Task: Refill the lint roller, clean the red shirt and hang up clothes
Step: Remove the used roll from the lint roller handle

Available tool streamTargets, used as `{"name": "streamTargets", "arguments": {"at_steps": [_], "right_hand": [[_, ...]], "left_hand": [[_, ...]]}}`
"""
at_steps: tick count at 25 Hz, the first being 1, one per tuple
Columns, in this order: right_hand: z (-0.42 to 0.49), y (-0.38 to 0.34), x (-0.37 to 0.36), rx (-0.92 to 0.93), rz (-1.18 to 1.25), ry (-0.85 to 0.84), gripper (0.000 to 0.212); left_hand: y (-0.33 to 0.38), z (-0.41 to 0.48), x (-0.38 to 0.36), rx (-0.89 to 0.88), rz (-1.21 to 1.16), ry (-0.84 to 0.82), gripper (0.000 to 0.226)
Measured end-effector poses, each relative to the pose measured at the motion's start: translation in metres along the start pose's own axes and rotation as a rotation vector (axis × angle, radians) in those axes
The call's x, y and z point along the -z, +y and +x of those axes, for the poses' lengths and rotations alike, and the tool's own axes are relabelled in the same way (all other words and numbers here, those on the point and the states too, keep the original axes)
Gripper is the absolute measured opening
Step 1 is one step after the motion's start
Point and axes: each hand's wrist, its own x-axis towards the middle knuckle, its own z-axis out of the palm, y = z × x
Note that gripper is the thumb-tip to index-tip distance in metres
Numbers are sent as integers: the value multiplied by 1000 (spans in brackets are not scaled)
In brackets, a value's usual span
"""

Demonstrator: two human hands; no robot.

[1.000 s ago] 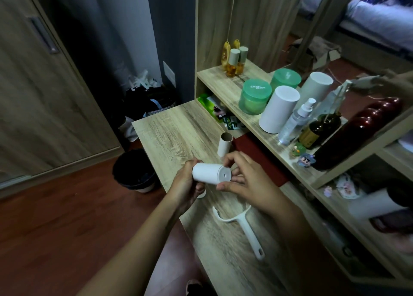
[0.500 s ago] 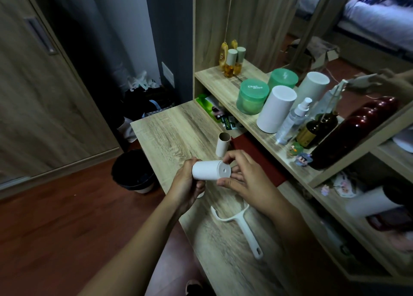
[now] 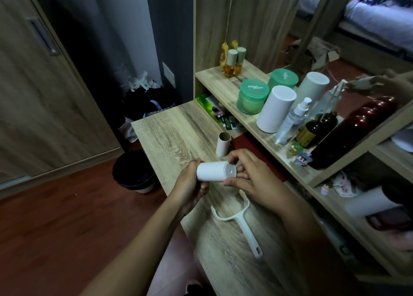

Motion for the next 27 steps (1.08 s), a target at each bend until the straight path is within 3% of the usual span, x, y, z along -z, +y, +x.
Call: {"name": "streamTargets", "arguments": {"at_steps": [11, 17, 22, 24, 27], "right_hand": [[-1, 0, 1, 5, -10, -43, 35], [-2, 7, -6, 132, -107, 117, 30], [-2, 15, -11, 114, -170, 250, 45], [0, 17, -14, 121, -71, 281, 40], [6, 26, -20, 18, 349, 322, 38]], "left_hand": [[0, -4, 1, 11, 27, 29, 25], [4, -5, -3, 8, -4, 72, 24], [4, -3, -2, -11, 2, 115, 25], [3, -2, -3, -17, -19, 138, 25], [4, 1, 1, -18, -91, 199, 21]]}}
